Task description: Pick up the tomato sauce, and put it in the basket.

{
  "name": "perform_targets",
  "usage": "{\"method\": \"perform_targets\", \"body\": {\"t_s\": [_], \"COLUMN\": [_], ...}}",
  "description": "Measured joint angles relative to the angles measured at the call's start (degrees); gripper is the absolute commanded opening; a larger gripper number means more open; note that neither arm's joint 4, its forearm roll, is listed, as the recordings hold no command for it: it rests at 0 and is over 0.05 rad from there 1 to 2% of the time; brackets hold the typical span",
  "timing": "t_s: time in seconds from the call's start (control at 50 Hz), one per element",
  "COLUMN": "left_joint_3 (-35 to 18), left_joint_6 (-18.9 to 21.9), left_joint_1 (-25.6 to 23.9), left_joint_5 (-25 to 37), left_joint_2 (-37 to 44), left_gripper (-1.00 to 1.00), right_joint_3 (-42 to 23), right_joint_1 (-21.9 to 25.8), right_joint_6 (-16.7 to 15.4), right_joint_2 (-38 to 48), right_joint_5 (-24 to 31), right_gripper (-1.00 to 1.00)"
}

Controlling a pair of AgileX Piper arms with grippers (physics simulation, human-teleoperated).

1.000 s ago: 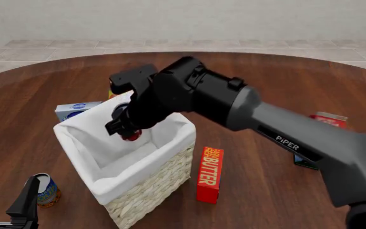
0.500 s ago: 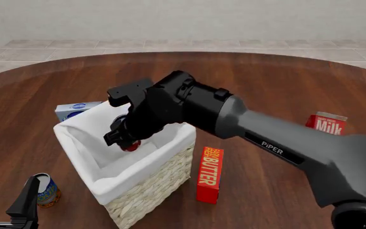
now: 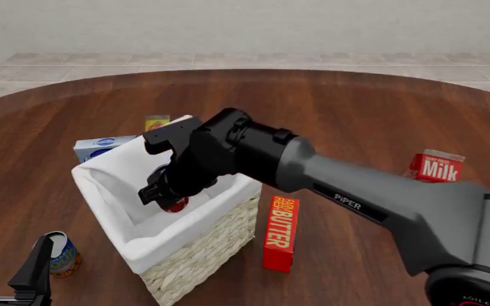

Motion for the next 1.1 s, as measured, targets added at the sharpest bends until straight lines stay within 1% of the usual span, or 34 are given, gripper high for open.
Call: {"method": "perform_targets", "body": {"t_s": [0.96,0.98,1.1], "left_joint_3": [0.0,0.0,0.0], "left_joint_6": [0.0,0.0,0.0], "left_joint_1": [0.0,0.0,0.0], "left_joint_5": [0.0,0.0,0.0], "left_joint_2": [0.0,0.0,0.0], "left_gripper": [1.0,1.0,1.0], "right_joint_3": [-1.93,-2.07,-2.56], "right_joint_1": [-0.81,-0.87,-1.11], "right_joint_6": [0.75,0.69,0.94], "right_joint_2": [4.32,4.37,4.54], "right_joint_5": [-0.62,-0.58,-0.55], "right_gripper": [-1.0,1.0,1.0]}}
